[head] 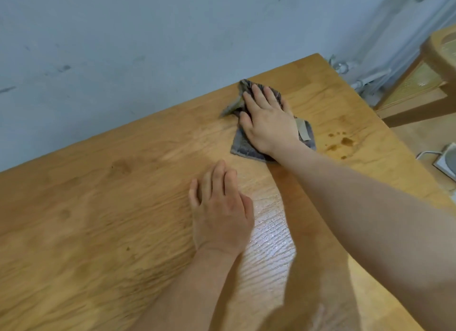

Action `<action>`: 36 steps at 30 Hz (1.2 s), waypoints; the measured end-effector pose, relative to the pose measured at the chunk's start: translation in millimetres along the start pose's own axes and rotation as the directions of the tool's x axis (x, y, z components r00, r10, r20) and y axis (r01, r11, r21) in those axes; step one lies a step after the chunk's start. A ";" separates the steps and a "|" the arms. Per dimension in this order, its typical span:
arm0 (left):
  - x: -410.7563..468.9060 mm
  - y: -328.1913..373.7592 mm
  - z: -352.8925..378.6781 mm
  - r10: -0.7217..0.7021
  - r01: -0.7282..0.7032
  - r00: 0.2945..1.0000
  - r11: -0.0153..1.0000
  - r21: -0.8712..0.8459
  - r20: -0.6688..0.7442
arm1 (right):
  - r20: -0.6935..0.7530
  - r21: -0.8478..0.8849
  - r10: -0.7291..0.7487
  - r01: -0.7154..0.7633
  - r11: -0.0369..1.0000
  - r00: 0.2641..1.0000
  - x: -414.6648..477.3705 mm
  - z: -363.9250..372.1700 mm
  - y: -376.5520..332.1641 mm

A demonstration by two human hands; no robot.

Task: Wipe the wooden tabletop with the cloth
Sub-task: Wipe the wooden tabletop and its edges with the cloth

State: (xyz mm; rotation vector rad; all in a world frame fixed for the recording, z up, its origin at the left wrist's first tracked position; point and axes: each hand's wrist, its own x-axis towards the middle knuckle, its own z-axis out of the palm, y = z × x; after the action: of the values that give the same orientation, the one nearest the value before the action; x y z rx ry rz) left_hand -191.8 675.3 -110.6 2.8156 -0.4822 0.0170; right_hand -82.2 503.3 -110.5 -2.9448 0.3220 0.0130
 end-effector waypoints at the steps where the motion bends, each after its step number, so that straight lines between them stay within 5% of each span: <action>1: -0.9 0.1 0.0 0.001 -0.002 1.000 1.000 0.009 0.005 | -0.003 0.013 -0.006 0.006 1.000 1.000 6.1 1.6 -15.5; 3: -2.1 1.0 0.2 0.001 -0.001 1.000 1.000 0.028 0.007 | 0.023 0.063 -0.172 0.170 0.983 0.985 9.9 4.7 -52.4; 8: -1.9 0.2 -2.3 0.003 -0.004 1.000 0.999 0.045 0.020 | 0.097 0.143 -0.586 0.571 0.808 0.805 11.5 3.5 -81.9; 10: -1.4 -0.7 -2.2 0.012 -0.013 0.999 0.999 0.034 0.034 | 0.023 0.085 -0.506 0.503 0.860 0.862 30.6 2.0 -40.7; 12: -0.6 -0.6 -1.8 0.010 -0.012 0.999 0.999 0.031 0.047 | -0.059 0.040 -0.238 0.240 0.970 0.970 53.1 -1.6 9.6; 15: 1.7 -1.0 -2.7 0.002 -0.005 0.998 0.999 0.033 0.071 | -0.057 -0.003 0.008 -0.008 1.000 0.998 66.4 -4.9 30.0; 21: -0.8 2.9 -6.9 -0.014 0.012 0.998 0.999 0.042 0.056 | 0.060 0.066 -0.316 0.312 0.948 0.947 -37.5 4.0 -26.6; 28: -0.3 0.8 -3.7 0.006 -0.006 0.999 1.000 -0.001 -0.031 | 0.087 0.069 -0.526 0.521 0.851 0.846 -134.1 -5.1 32.4; 31: 0.3 2.3 -5.2 0.009 -0.009 0.999 1.000 -0.011 -0.045 | 0.086 0.085 -0.502 0.496 0.864 0.860 -117.9 -7.1 36.1; 36: -2.7 3.2 -5.4 -0.023 0.022 0.999 0.999 -0.042 -0.025 | 0.048 0.067 -0.251 0.247 0.967 0.967 -63.2 -6.2 13.9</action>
State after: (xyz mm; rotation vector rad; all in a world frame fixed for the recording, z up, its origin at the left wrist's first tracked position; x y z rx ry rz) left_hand -195.2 674.8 -104.7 2.7762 -0.4395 0.0380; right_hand -147.0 502.3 -105.0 -2.8958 -0.0565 0.0518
